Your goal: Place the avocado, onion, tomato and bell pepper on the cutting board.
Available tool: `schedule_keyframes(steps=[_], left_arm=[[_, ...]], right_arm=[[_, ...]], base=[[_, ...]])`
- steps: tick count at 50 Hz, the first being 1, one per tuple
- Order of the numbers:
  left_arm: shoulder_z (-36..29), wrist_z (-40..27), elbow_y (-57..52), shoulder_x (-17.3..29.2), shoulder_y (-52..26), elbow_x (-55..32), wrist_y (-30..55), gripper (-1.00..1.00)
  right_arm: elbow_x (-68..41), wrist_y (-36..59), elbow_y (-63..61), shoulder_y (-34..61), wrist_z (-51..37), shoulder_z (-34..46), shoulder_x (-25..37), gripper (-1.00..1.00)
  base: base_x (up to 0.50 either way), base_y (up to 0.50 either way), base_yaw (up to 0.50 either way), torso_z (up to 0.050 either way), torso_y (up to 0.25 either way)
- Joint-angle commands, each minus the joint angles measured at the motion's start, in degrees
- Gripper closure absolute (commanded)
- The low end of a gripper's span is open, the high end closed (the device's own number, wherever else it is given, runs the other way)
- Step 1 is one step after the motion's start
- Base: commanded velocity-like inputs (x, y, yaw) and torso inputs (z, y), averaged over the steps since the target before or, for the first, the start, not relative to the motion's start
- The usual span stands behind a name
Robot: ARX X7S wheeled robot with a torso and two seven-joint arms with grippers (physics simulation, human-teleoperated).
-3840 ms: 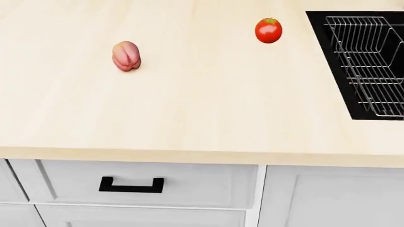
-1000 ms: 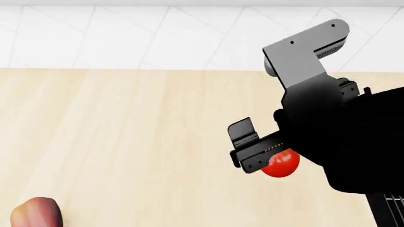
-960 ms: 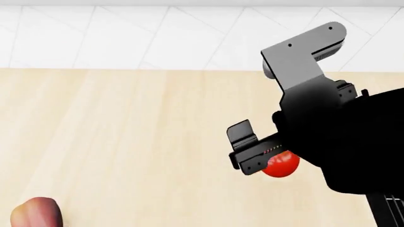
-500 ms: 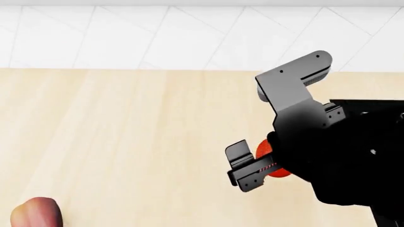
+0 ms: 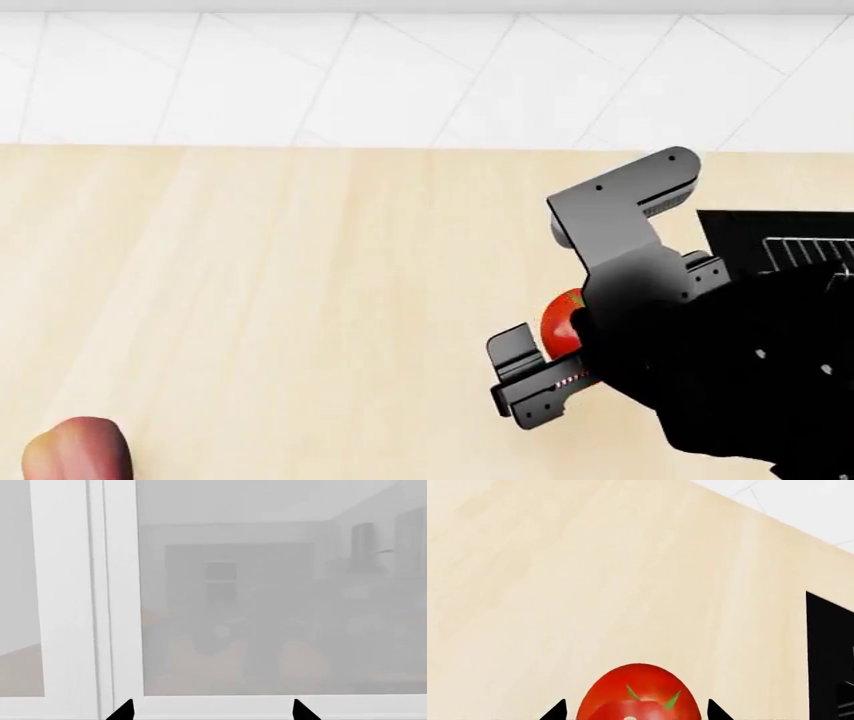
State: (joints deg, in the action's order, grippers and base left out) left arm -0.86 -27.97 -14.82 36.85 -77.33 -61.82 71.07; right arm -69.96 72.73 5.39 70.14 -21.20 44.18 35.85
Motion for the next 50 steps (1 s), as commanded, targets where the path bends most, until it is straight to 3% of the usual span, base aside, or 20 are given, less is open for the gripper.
schedule_keyframes(steps=[1, 15, 25, 30, 37, 40, 46, 50], left_arm=[[-0.3, -0.1, 0.1, 0.1, 0.2, -0.1, -0.3, -1.00], [-1.8, 1.0, -1.2, 2.3, 0.9, -0.8, 1.1, -1.00], [-1.5, 0.8, -3.3, 4.6, 1.3, -2.7, 3.1, -1.00], [0.1, -1.2, -2.1, 3.6, -0.1, -8.0, 7.2, -1.00], [1.2, -4.3, 0.0, 4.3, -2.0, -19.7, 15.9, -1.00], [-0.4, -9.2, 1.1, 6.0, -3.4, -29.3, 18.1, -1.00], [-6.8, -17.6, 1.2, 11.5, -6.3, -44.3, 17.1, -1.00], [-16.3, -23.9, 4.3, 15.8, -11.9, -57.7, 15.1, -1.00]], right_arm=[[0.4, -1.0, 0.5, -0.9, 0.1, 0.3, 0.3, 1.00], [-5.7, 4.5, -5.2, 7.6, -6.6, -5.3, 3.1, 1.00], [-18.2, 6.4, -14.8, 9.2, -19.1, -13.7, 7.6, 1.00], [-26.1, 4.9, -19.3, 8.7, -26.9, -17.1, 9.6, 1.00], [-33.7, 4.9, -24.0, 13.1, -35.4, -18.2, 12.3, 1.00], [-36.7, 4.8, -24.4, 15.8, -37.8, -17.9, 12.6, 1.00], [-39.6, 4.6, -24.0, 18.4, -40.1, -17.2, 12.9, 1.00], [-40.4, 4.6, -23.5, 20.1, -40.8, -16.7, 12.7, 1.00]], base=[[0.00, 0.00, 0.00, 0.000, 0.000], [0.00, 0.00, 0.00, 0.000, 0.000], [0.00, 0.00, 0.00, 0.000, 0.000], [0.00, 0.00, 0.00, 0.000, 0.000], [0.00, 0.00, 0.00, 0.000, 0.000], [0.00, 0.00, 0.00, 0.000, 0.000], [0.00, 0.00, 0.00, 0.000, 0.000], [0.00, 0.00, 0.00, 0.000, 0.000]])
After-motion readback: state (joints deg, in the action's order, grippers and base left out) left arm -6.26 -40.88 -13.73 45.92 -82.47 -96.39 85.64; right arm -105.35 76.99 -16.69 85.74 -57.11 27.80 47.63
